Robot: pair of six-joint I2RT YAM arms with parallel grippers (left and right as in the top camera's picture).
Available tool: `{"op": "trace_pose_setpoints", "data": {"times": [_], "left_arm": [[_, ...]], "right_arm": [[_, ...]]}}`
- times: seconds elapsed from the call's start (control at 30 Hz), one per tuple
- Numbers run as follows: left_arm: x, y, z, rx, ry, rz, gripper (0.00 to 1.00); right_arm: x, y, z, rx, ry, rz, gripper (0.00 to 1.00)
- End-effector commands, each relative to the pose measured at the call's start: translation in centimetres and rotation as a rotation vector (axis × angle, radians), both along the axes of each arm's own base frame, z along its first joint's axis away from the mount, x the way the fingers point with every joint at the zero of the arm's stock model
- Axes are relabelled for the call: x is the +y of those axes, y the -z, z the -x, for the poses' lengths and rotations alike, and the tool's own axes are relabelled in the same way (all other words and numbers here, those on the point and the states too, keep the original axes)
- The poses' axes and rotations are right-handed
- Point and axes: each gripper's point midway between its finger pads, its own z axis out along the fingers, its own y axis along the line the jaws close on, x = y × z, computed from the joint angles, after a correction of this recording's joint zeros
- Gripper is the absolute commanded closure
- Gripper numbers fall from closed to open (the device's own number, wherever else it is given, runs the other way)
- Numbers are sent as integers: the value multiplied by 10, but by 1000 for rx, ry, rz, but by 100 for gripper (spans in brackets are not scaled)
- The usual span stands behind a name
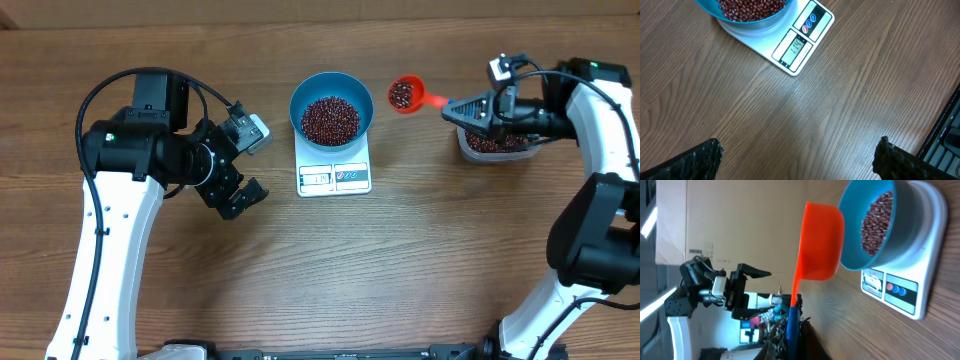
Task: Scoop item into bowl and weigh 150g on scale
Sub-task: 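Carry the filled cup with the right gripper over the blue bowl, then tip the red cup with the right gripper to pour beans into bowl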
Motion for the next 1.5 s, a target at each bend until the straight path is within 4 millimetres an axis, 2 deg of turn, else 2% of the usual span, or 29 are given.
{"op": "trace_pose_setpoints", "data": {"times": [0.0, 0.17, 0.47, 0.97, 1.1, 1.27, 1.47], "left_arm": [[0, -10, -2, -29, -9, 8, 1], [0, -10, -2, -29, -9, 8, 0], [0, -10, -2, -29, -9, 8, 0], [0, -10, -2, -29, -9, 8, 0], [0, -10, -2, -29, -9, 8, 0], [0, -10, -2, -29, -9, 8, 0], [0, -10, -2, -29, -9, 8, 0]], "right_arm": [[11, -18, -6, -24, -9, -39, 96], [23, -17, -11, -26, -32, -34, 96], [38, -3, -18, 1, -52, 54, 96], [35, 4, -29, -2, -34, 284, 96], [49, 5, -25, -16, -68, 318, 96], [74, 15, -19, -54, -129, 402, 96], [102, 28, -25, -122, -153, 556, 96]]}}
